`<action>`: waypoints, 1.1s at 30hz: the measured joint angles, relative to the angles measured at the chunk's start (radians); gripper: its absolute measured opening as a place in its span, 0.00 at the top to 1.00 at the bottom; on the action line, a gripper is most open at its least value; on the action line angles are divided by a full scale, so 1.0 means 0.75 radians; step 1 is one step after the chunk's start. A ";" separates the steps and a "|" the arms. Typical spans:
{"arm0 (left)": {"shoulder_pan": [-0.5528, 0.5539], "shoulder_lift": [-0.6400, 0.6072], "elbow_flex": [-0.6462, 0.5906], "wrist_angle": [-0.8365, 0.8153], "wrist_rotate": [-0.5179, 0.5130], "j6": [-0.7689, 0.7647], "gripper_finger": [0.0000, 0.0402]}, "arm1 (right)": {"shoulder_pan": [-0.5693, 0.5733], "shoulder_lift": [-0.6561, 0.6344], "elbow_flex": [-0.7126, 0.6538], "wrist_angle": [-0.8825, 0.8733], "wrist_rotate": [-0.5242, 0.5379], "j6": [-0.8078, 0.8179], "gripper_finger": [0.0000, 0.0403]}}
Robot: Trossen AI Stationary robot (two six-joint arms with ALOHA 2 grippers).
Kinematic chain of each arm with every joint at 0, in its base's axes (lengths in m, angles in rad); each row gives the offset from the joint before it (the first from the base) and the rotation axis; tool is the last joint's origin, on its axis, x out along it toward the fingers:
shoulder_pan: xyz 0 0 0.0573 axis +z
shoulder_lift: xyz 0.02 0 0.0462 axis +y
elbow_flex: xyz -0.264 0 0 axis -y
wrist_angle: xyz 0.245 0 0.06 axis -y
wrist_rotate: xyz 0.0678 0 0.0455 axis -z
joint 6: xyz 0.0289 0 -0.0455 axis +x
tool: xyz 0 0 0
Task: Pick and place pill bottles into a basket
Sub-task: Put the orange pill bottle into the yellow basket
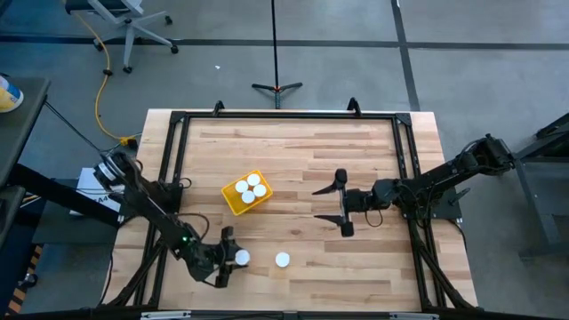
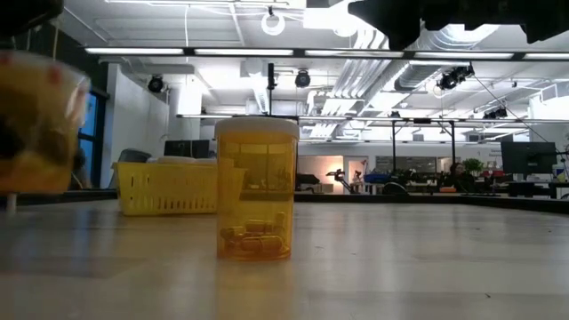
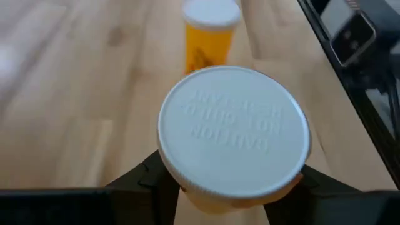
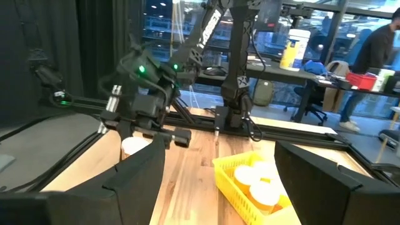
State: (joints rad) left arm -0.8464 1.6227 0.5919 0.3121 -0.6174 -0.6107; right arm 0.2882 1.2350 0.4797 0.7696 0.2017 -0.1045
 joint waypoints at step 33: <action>0.550 -0.627 -0.001 -1.108 -0.093 -0.074 0.47 | 0.000 0.000 0.000 0.023 0.183 -0.160 0.27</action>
State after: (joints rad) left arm -0.4336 1.1526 0.5915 -0.5189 -0.6871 -0.6660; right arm 0.2880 1.2350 0.4797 0.7869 0.3388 -0.2246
